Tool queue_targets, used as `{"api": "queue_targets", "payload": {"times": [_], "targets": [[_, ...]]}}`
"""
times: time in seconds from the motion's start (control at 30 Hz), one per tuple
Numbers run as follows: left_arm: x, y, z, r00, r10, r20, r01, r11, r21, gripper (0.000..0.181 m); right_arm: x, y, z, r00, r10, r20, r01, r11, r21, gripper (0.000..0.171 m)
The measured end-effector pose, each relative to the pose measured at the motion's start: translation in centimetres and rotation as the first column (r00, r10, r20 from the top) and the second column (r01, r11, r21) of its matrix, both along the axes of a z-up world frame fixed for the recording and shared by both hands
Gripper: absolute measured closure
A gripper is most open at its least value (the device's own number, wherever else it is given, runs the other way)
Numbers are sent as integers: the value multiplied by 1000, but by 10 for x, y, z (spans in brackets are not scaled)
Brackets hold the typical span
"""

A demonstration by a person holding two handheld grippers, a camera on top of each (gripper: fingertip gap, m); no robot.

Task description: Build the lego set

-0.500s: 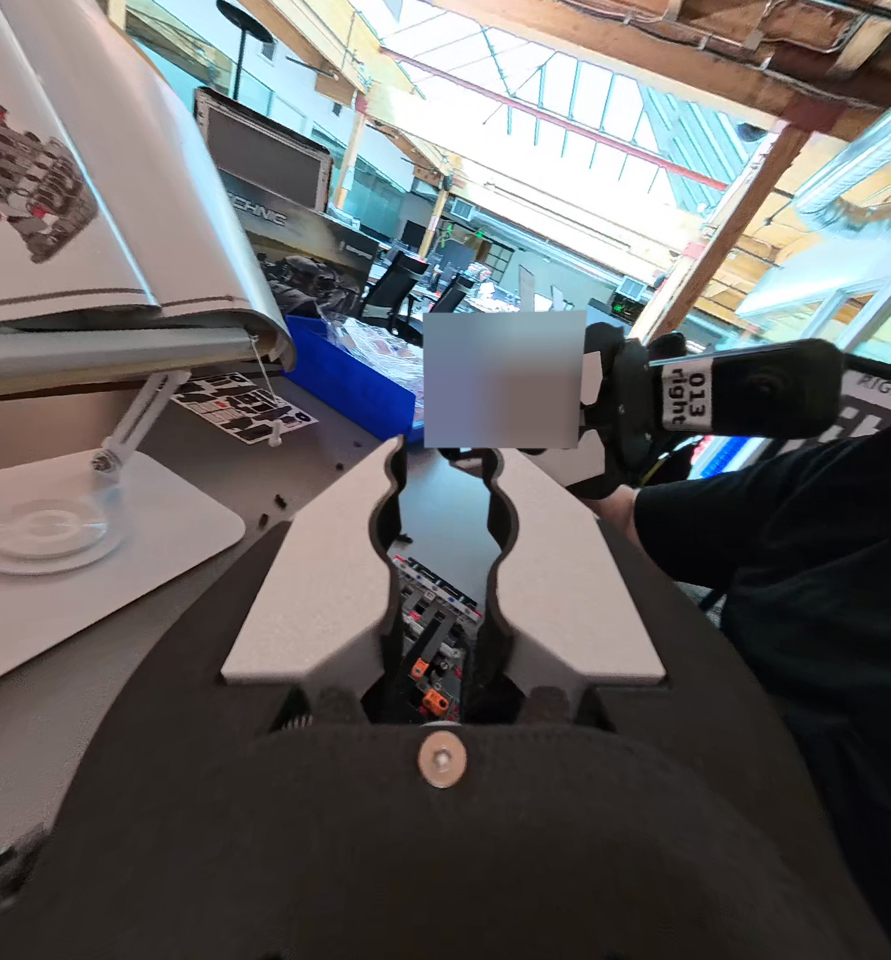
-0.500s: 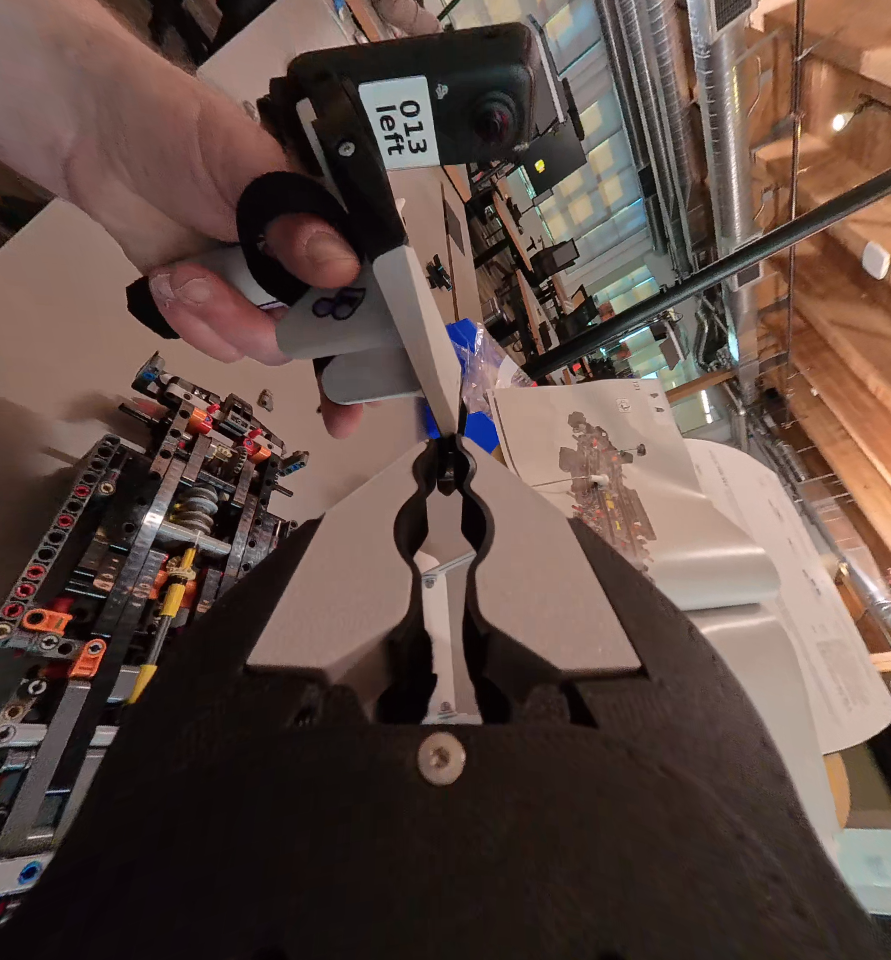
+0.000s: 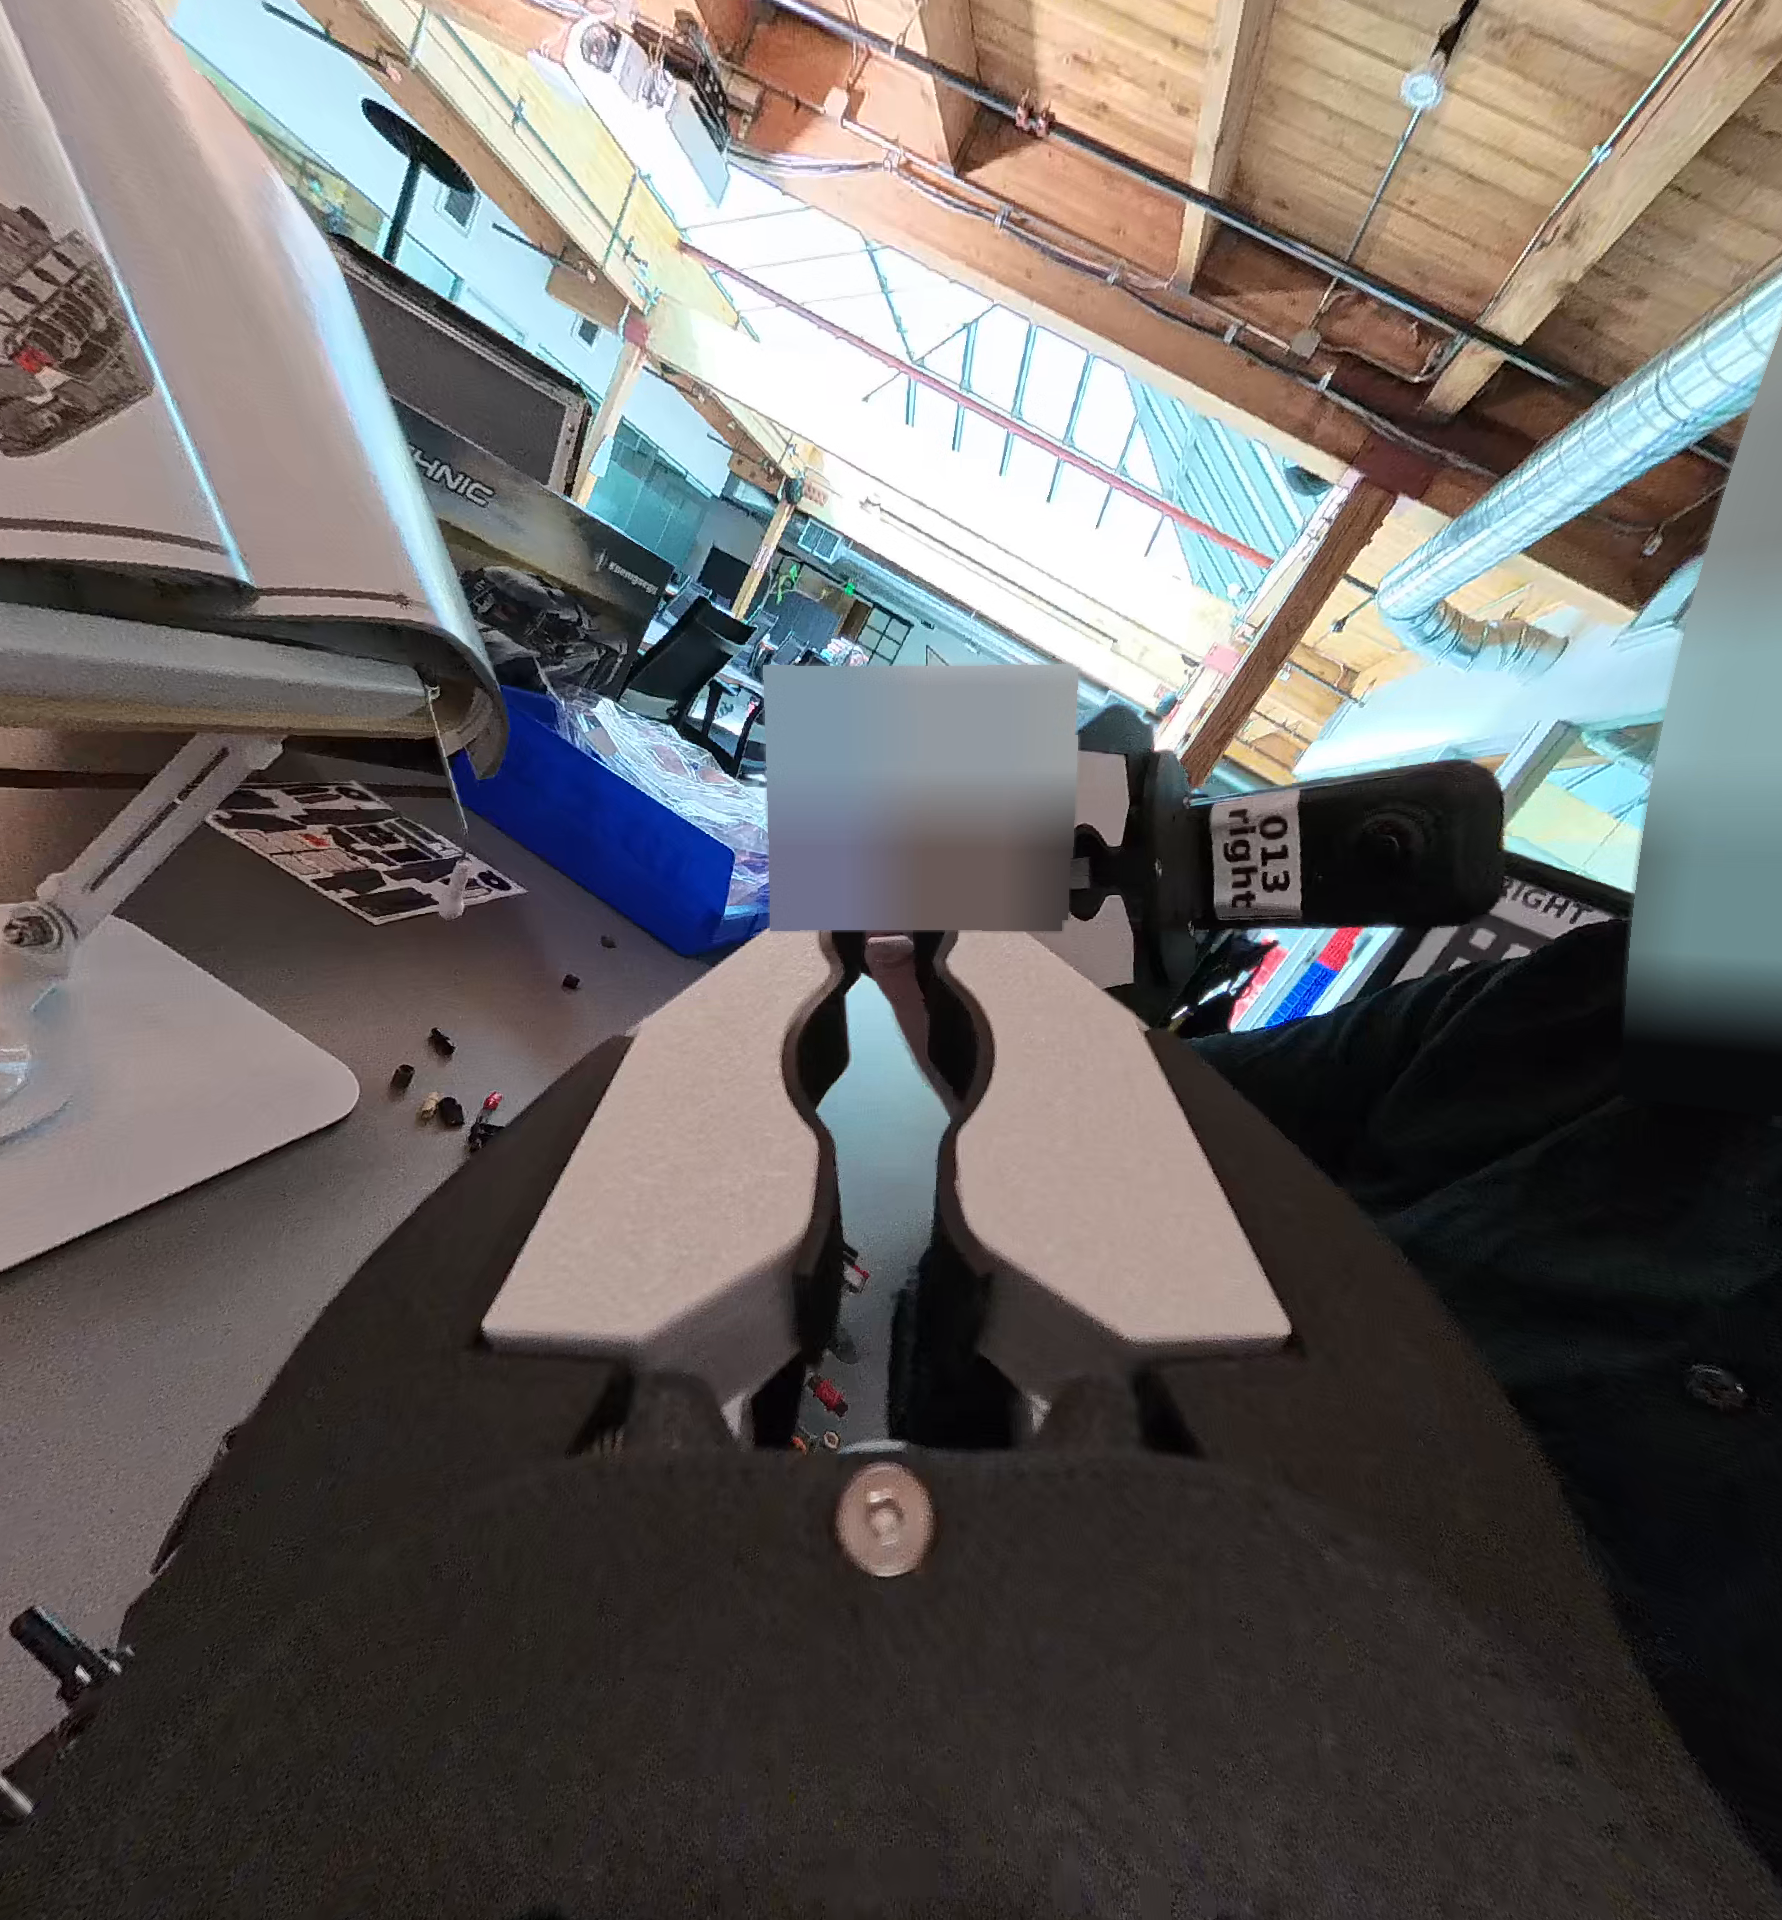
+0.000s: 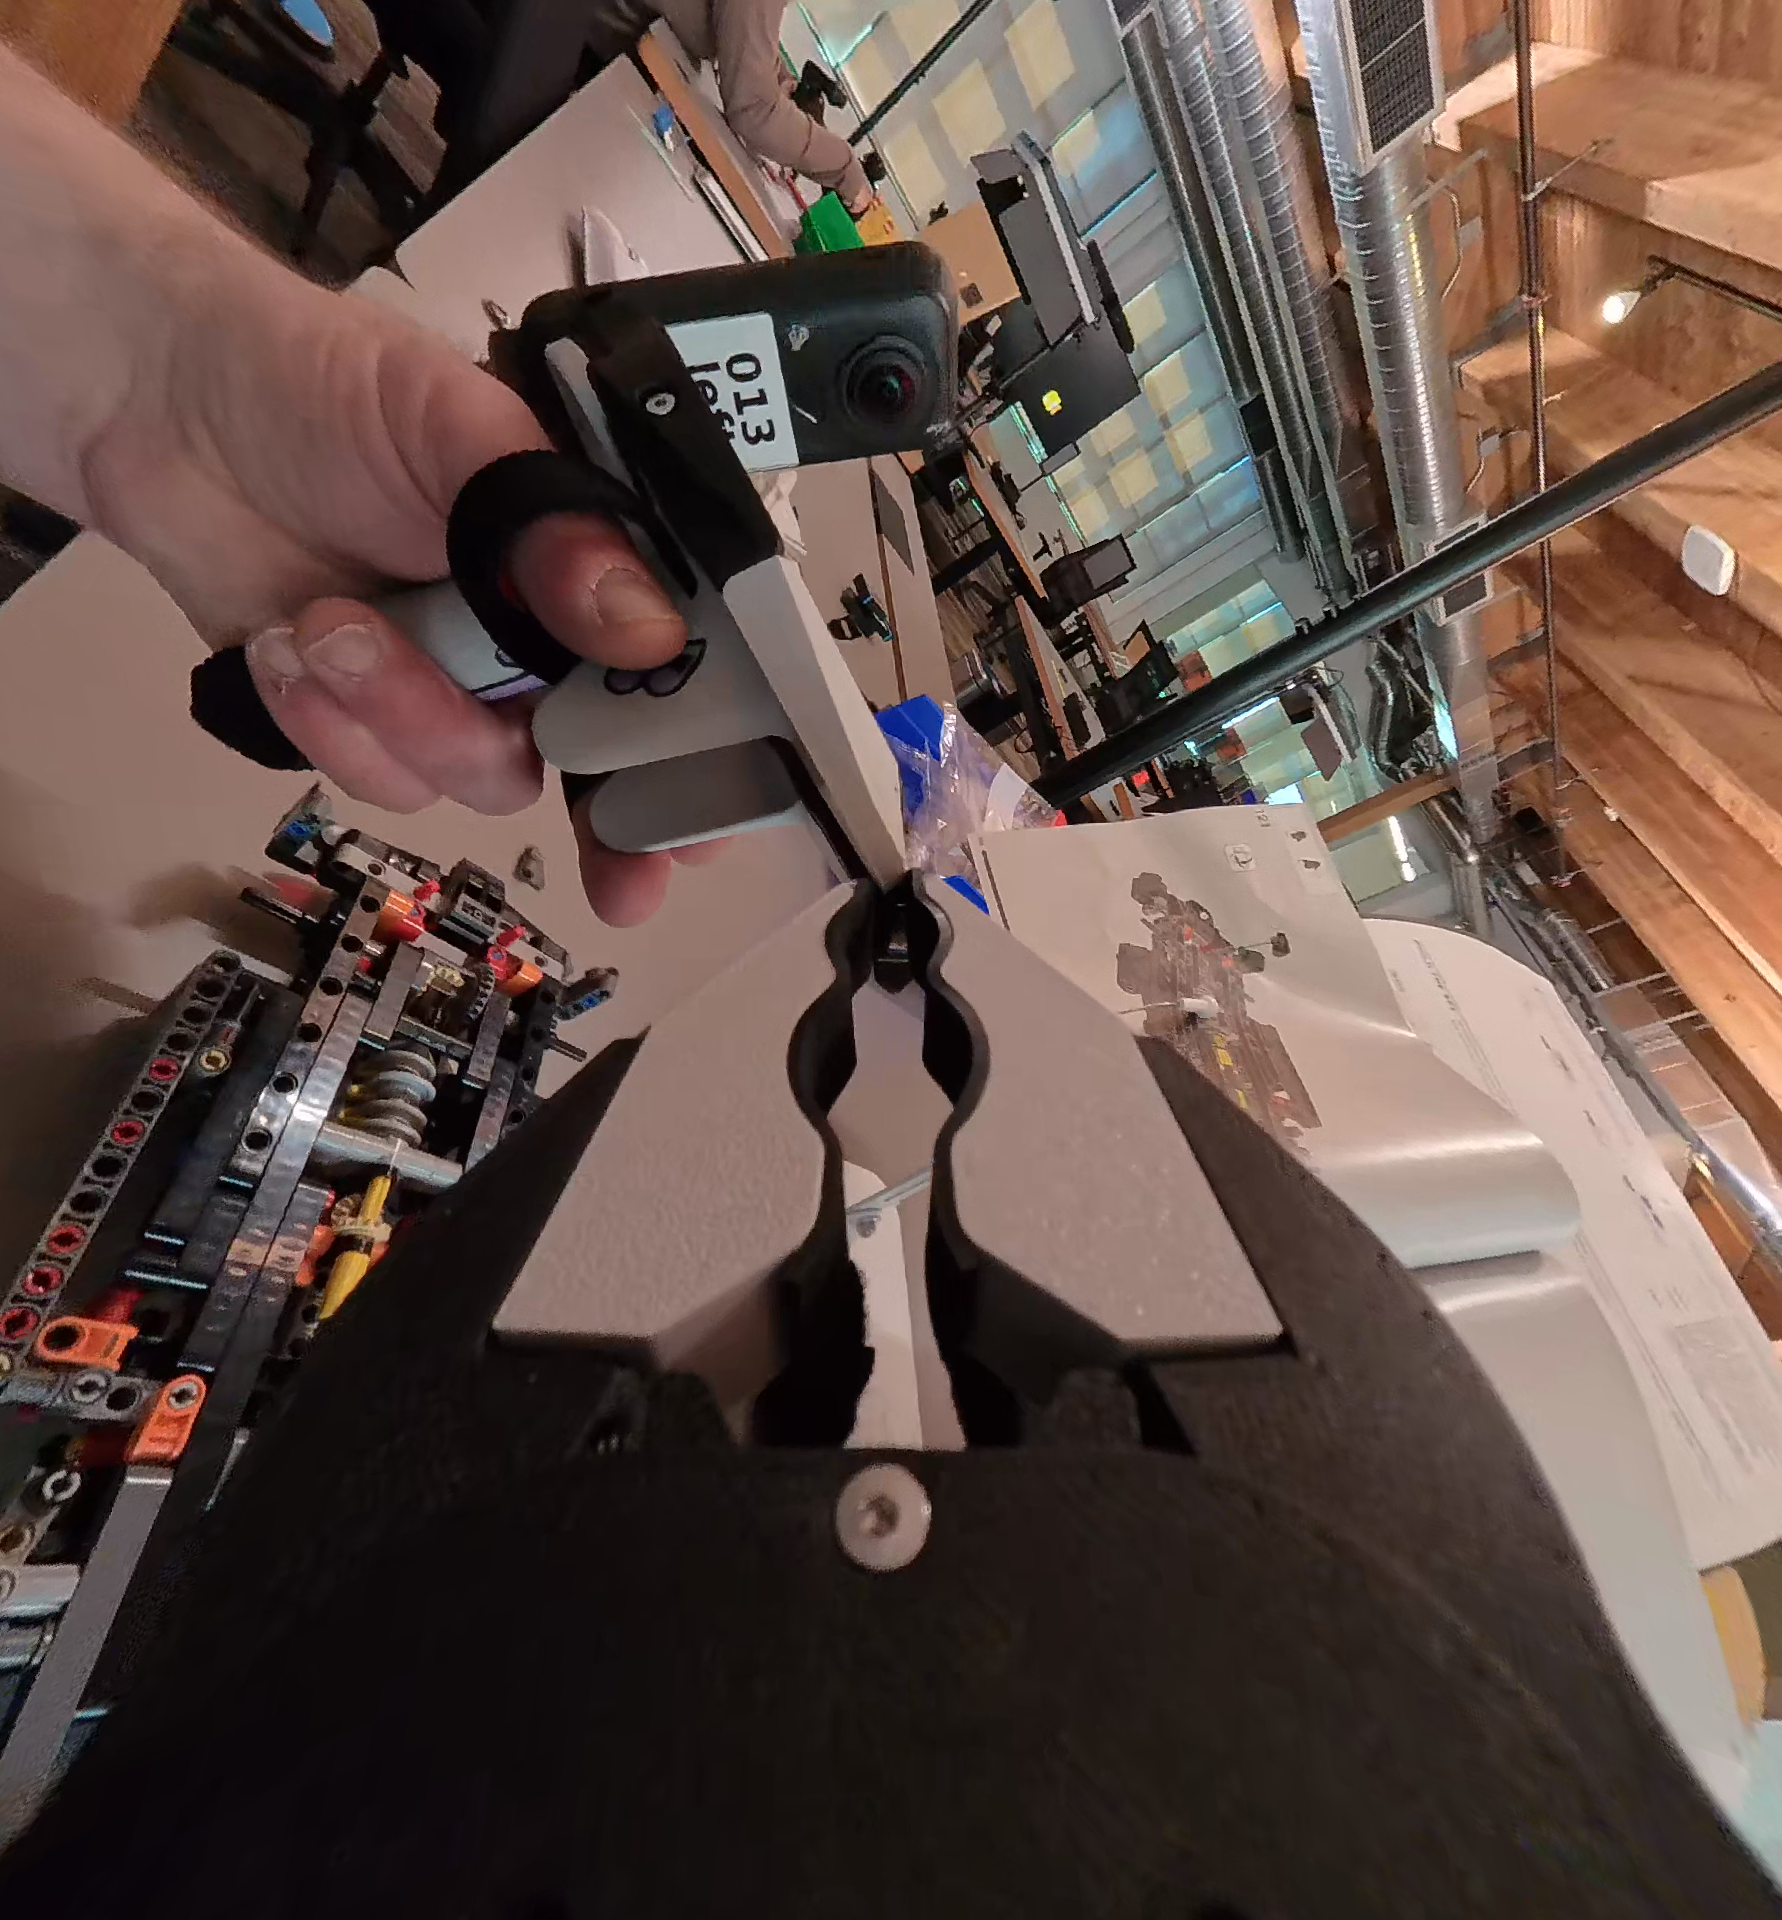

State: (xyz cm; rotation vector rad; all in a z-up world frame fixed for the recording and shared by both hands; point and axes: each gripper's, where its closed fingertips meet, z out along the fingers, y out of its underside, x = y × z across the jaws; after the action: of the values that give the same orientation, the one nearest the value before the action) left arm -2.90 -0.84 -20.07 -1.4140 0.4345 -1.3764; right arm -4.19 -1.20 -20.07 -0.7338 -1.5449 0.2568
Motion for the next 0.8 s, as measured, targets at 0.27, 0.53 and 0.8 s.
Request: {"api": "queue_targets", "payload": {"times": [0.27, 0.53, 0.8], "targets": [[-16, -1, 3, 998, 38, 52, -38, 999, 14, 176, -16, -2, 3, 999, 45, -16, -46, 999, -21, 168], [-30, 2, 7, 990, 74, 121, -77, 997, 16, 176, -29, 1, 9, 993, 95, -65, -102, 987, -127, 166], [-41, 6, 11, 981, 85, 175, -89, 996, 17, 176, -34, 6, 18, 980, 156, -123, -184, 944, -275, 165]]}}
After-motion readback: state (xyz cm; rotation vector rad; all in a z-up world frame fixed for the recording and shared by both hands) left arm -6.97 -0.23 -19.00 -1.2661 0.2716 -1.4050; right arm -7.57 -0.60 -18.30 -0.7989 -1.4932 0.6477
